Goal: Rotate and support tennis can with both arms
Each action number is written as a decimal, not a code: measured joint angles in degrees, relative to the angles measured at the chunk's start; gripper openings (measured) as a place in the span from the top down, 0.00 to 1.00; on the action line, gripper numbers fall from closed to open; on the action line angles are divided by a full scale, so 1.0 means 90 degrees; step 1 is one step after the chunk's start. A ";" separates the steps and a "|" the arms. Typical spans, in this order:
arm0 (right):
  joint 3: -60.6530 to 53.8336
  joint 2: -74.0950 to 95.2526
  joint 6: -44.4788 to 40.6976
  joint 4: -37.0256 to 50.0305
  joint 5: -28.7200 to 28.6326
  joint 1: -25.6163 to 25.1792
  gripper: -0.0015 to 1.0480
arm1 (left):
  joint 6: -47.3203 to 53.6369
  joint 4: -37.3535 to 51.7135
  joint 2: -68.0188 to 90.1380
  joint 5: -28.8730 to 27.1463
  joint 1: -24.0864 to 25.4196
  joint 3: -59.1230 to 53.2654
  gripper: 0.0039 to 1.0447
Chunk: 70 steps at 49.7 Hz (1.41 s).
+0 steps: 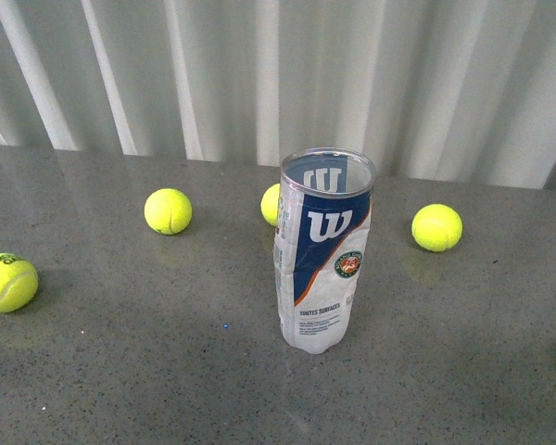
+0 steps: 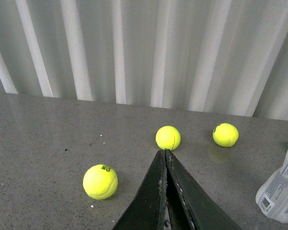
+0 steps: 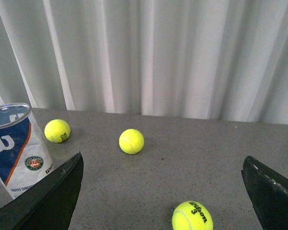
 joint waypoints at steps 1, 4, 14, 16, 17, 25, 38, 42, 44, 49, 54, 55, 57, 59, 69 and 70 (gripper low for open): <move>0.0000 0.0000 0.0000 0.0000 0.0000 0.0000 0.07 | 0.0000 -0.0061 -0.0061 0.0000 0.0000 0.0000 0.97; 0.0000 0.0000 0.0000 0.0000 0.0000 0.0000 0.07 | 0.0000 -0.0214 -0.0197 0.0000 0.0000 0.0000 0.97; 0.0000 0.0000 0.0000 0.0000 0.0000 0.0000 0.07 | 0.0000 -0.0709 -0.0712 -0.0002 0.0000 0.0000 0.97; 0.0000 0.0000 0.0000 0.0000 0.0000 0.0000 0.07 | 0.0000 -0.0780 -0.0782 -0.0002 0.0000 0.0000 0.97; 0.0000 -0.0002 0.0000 0.0000 0.0000 0.0000 0.07 | 0.0000 -0.0826 -0.0828 -0.0002 0.0000 0.0000 0.97; 0.0000 0.0000 0.0000 0.0000 0.0000 0.0000 0.07 | 0.0000 -0.1151 -0.1156 -0.0002 0.0000 0.0000 0.97; 0.0000 0.0000 0.0000 0.0000 0.0000 0.0000 0.07 | 0.0000 -0.1911 -0.1855 -0.0007 0.0000 0.0002 0.97; 0.0000 0.0000 0.0000 0.0000 0.0002 0.0000 0.07 | 0.0002 -0.2652 -0.2572 0.0000 0.0000 0.0002 0.97; 0.0000 0.0000 0.0000 0.0000 0.0000 0.0000 0.07 | 0.0002 -0.2657 -0.2642 0.0000 0.0000 0.0002 0.97; 0.0000 0.0000 0.0000 0.0000 -0.0002 0.0000 0.07 | 0.0000 -0.2679 -0.2642 -0.0002 0.0000 0.0002 0.97; 0.0000 0.0000 0.0000 0.0000 0.0000 0.0000 0.07 | 0.0000 -0.2681 -0.2642 -0.0002 0.0000 0.0002 0.85; 0.0000 -0.0002 0.0000 0.0000 -0.0002 0.0000 0.07 | 0.0000 -0.2681 -0.2642 -0.0002 0.0000 0.0002 0.79; 0.0000 -0.0002 0.0000 0.0000 -0.0002 0.0000 0.07 | 0.0000 -0.2681 -0.2642 -0.0002 0.0000 0.0002 0.71; 0.0000 0.0000 0.0000 0.0000 0.0000 0.0000 0.07 | 0.0000 -0.2681 -0.2642 -0.0002 0.0000 0.0002 0.62; 0.0000 -0.0002 0.0000 0.0000 0.0000 0.0000 0.07 | 0.0000 -0.2684 -0.2642 -0.0002 0.0000 0.0002 0.33; 0.0000 0.0000 0.0000 0.0000 0.0000 0.0000 0.07 | 0.0000 -0.2684 -0.2642 -0.0002 0.0000 0.0002 0.30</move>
